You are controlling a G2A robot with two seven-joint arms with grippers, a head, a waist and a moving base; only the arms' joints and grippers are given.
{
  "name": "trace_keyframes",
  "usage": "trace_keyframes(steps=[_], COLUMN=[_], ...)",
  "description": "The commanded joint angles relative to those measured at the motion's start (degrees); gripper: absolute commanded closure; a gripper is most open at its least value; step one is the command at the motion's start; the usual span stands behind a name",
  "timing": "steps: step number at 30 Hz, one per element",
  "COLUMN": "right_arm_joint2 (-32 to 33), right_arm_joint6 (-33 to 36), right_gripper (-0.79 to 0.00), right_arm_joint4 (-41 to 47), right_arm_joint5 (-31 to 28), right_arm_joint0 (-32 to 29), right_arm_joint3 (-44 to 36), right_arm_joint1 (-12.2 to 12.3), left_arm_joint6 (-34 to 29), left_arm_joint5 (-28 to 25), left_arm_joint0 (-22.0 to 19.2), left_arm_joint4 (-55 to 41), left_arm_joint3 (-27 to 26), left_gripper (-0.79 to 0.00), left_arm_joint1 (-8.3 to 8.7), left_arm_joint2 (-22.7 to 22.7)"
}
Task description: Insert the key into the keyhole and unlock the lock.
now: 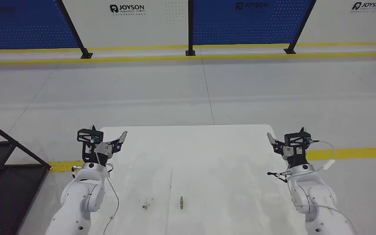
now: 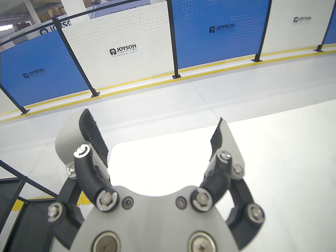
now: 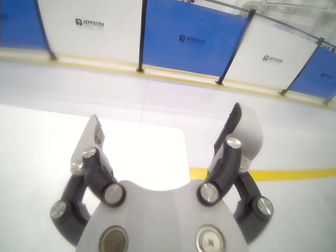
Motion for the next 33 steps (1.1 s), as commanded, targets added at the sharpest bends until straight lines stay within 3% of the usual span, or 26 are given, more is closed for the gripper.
trace_keyframes(steps=[1,9,12,16,24,28,33], right_arm_joint2=[0.00,0.00,0.00,0.00,0.00,0.00,0.00], right_arm_joint6=[0.00,0.00,0.00,0.00,0.00,0.00,0.00], right_gripper=[-0.785,-0.785,-0.785,-0.785,-0.785,-0.785,-0.785], right_arm_joint4=[0.00,0.00,0.00,0.00,0.00,0.00,0.00], right_arm_joint5=[0.00,0.00,0.00,0.00,0.00,0.00,0.00], right_arm_joint0=[0.00,0.00,0.00,0.00,0.00,0.00,0.00], right_arm_joint3=[0.00,0.00,0.00,0.00,0.00,0.00,0.00], right_arm_joint1=[0.00,0.00,0.00,0.00,0.00,0.00,0.00], left_arm_joint6=[0.00,-0.01,-0.75,-1.88,-10.36,-14.71,-20.32], left_arm_joint5=[0.00,-0.21,-5.03,-13.24,-34.82,-32.97,-27.71], left_arm_joint0=[0.00,0.01,1.76,8.98,28.52,34.46,35.52], left_arm_joint4=[0.00,-0.21,-1.54,-2.97,-6.54,-8.99,-5.98], left_arm_joint3=[0.00,0.00,-1.70,-7.30,-19.37,-21.67,-21.61], left_gripper=[-0.784,-0.785,-0.785,-0.785,-0.785,-0.785,-0.785], left_arm_joint1=[0.00,-0.01,0.19,0.76,2.00,1.75,1.46], left_arm_joint2=[0.00,0.06,-0.68,-4.36,-12.66,-12.30,-7.14])
